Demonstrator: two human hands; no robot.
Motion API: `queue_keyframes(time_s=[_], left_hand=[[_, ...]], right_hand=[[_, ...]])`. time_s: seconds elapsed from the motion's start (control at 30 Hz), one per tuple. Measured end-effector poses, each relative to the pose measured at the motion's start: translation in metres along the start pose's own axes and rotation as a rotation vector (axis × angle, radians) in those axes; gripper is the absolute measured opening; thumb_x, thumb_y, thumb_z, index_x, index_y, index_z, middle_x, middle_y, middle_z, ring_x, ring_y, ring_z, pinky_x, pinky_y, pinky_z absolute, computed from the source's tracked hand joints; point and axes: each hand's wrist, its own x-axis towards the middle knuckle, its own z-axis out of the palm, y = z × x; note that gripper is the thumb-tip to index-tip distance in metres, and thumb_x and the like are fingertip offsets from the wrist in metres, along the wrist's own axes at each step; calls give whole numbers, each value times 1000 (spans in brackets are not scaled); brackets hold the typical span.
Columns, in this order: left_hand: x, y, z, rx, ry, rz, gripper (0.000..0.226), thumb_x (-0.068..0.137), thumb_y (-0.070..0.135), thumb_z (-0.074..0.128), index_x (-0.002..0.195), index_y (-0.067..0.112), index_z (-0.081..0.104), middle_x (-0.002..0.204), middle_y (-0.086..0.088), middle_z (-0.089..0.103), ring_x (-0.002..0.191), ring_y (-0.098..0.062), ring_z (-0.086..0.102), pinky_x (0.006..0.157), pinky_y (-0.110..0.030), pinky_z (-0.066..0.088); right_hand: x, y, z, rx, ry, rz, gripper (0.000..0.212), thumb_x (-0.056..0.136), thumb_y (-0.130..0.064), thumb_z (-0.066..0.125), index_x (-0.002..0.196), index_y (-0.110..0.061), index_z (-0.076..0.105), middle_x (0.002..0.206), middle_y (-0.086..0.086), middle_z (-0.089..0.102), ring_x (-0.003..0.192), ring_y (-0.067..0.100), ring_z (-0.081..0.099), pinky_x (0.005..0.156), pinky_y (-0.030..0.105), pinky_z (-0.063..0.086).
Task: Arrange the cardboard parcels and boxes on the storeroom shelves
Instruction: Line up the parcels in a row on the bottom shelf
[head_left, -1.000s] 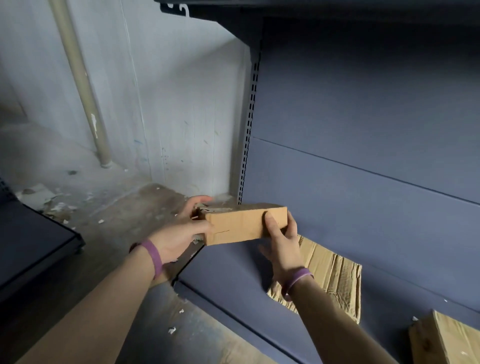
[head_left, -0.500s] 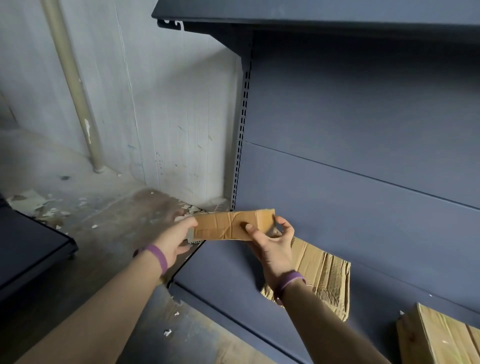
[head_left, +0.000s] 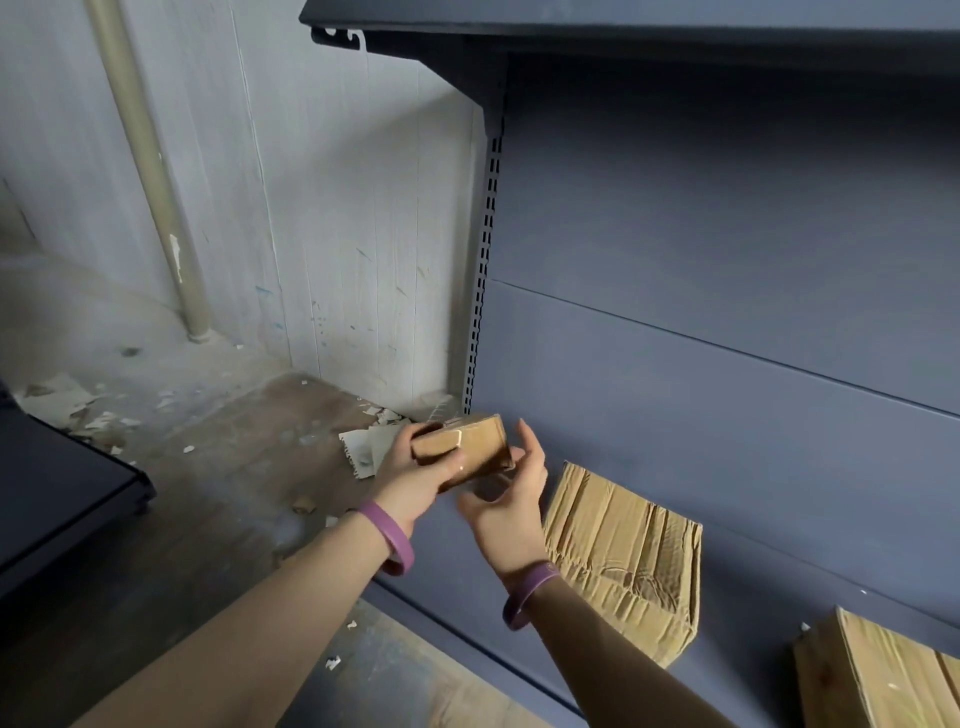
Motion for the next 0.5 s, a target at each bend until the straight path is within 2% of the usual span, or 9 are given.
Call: queue_keyframes(time_s=[0.03,0.1,0.17,0.23,0.3,0.37,0.43,0.5], left_hand=[[2,1,-8,-68,-24,-40,37,85,6,77,106,28,57,118,-6,66,110,-27,64,87,-37,52],[3,6,-22,-153,-88,-114,31,93,0,65,111,24,58,113,-4,64,100,-21,64,81,-33,52],[4,9,-35,-147,-142,-146,33,95,-2,61,120,18,58,117,-5,63,99,-18,64,85,-35,53],[6,10,-45,-132,-194,-155,35,94,-5,60,121,17,59,121,-8,63,104,-22,64,88,-38,53],[7,11,-52,-142,-252,-165,37,94,-9,57,119,18,61,121,-9,63,109,-26,62,88,-40,55],[6,11,-57,-147,-325,-172,40,94,-12,53,121,17,61,121,-9,62,111,-27,61,86,-39,59],[5,9,-62,-138,-402,-167,46,94,-16,47,126,16,59,121,-9,62,110,-26,60,84,-35,60],[6,5,-64,-148,-448,-165,53,94,-17,44,133,16,56,126,-10,62,112,-25,60,87,-34,59]], right_hand=[[1,-2,-2,78,-2,56,76,79,1,66,136,-36,32,128,12,44,113,16,57,89,24,53],[6,-3,-8,216,64,212,56,93,5,55,130,-34,40,122,11,54,108,25,61,78,28,54],[12,-4,-10,299,133,365,33,99,-7,53,123,-28,46,115,5,60,117,30,59,75,31,52],[17,3,-12,317,158,479,20,101,-19,53,120,-24,49,119,8,61,123,32,54,73,33,50],[17,10,-15,320,192,564,26,101,-29,54,126,-25,48,131,11,56,126,32,51,71,34,50],[16,12,-21,359,223,618,42,100,-36,56,138,-26,42,134,8,55,125,29,52,67,34,52],[15,12,-27,441,215,648,45,100,-41,55,141,-26,41,127,9,63,114,28,62,60,32,56],[13,10,-30,490,183,663,37,101,-41,53,134,-24,48,116,10,70,105,27,68,58,31,58]])
